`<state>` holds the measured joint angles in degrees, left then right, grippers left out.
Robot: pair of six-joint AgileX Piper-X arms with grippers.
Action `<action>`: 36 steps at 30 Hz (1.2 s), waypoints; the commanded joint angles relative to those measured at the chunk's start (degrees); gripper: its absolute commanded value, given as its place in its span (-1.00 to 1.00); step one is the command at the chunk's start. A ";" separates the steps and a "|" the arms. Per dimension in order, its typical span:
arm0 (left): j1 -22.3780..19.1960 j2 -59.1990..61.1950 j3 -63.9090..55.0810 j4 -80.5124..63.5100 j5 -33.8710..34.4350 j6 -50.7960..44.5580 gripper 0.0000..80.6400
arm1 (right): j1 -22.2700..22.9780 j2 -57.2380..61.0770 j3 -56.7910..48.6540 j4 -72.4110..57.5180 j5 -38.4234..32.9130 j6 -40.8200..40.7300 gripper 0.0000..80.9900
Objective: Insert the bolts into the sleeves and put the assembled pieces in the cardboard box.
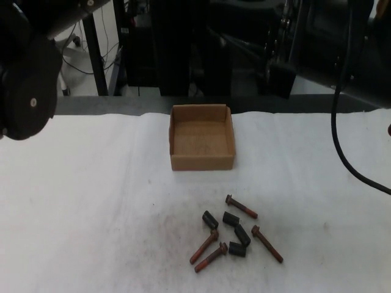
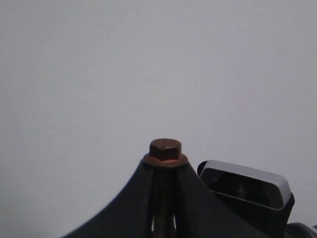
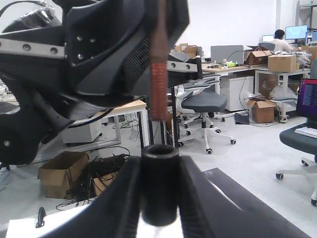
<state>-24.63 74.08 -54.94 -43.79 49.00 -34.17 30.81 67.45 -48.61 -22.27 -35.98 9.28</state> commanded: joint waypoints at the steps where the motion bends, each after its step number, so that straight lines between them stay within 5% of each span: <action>1: -0.27 -0.76 -0.20 -0.05 0.82 1.11 -0.99 | 0.12 -0.42 -0.23 -1.07 -0.49 0.14 -0.98; 36: -0.27 -0.76 -0.20 4.53 5.66 4.60 -0.99 | 0.12 -0.42 -0.23 1.90 -3.02 0.14 -0.98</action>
<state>-24.63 74.08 -54.94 -39.02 53.31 -29.58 30.81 67.45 -48.61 -19.80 -39.01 9.41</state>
